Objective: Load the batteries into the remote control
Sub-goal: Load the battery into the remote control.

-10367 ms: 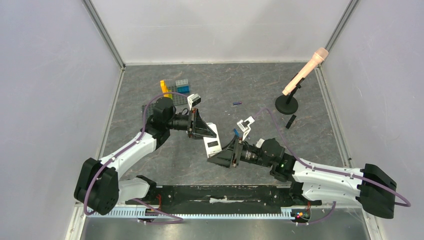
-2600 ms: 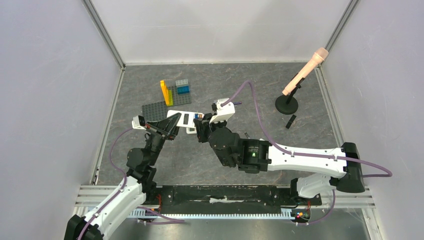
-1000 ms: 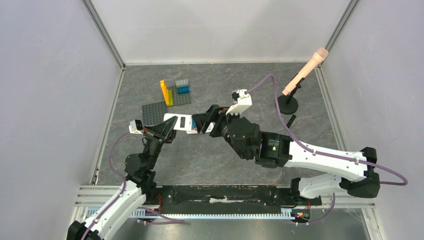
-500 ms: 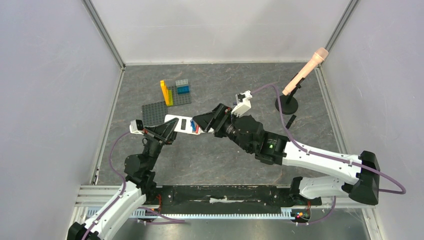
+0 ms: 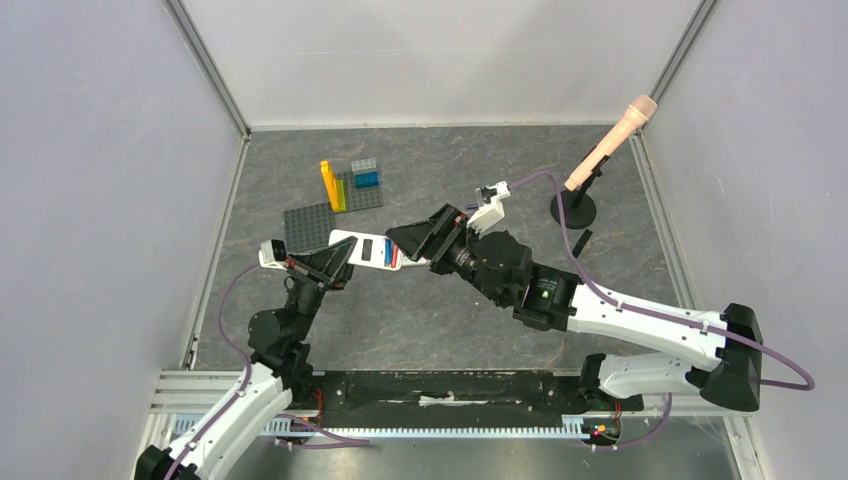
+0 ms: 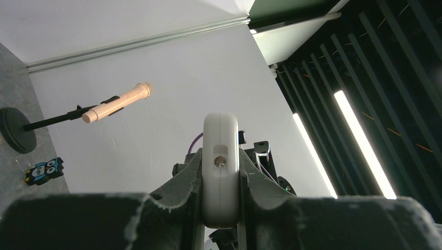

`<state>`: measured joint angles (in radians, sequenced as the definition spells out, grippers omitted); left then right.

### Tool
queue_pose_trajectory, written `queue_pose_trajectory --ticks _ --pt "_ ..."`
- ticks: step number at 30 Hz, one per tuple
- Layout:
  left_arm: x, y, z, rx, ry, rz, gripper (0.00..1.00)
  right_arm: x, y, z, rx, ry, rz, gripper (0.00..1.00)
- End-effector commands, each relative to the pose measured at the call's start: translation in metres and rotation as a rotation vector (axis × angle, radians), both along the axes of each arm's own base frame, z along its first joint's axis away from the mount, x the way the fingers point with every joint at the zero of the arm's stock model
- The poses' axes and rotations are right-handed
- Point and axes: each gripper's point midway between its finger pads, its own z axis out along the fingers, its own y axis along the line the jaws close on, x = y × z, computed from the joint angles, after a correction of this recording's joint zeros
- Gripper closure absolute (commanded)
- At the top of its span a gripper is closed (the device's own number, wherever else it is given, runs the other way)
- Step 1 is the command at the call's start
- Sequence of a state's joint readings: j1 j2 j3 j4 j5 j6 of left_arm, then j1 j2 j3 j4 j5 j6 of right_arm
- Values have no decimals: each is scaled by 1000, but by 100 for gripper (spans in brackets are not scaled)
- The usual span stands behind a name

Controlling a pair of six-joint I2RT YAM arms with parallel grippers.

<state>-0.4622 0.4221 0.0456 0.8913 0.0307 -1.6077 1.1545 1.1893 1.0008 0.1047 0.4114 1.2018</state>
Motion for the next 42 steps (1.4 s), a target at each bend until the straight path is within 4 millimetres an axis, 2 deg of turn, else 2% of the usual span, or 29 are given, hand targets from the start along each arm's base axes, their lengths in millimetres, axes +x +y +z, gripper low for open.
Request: queue_pose_trajectory --ticks 1,15,27,42 --pt "-7 2 10 -14 -47 -7 98 0 2 20 50 -21 8 23" --pt "-8 3 12 -20 -50 -5 98 1 6 8 26 2 27 48" --pt "-10 10 33 -95 -58 -5 98 -2 8 -7 -21 -2 50 61" --pt "-9 17 43 -155 -55 -1 98 -7 13 -16 -87 -36 101 75"
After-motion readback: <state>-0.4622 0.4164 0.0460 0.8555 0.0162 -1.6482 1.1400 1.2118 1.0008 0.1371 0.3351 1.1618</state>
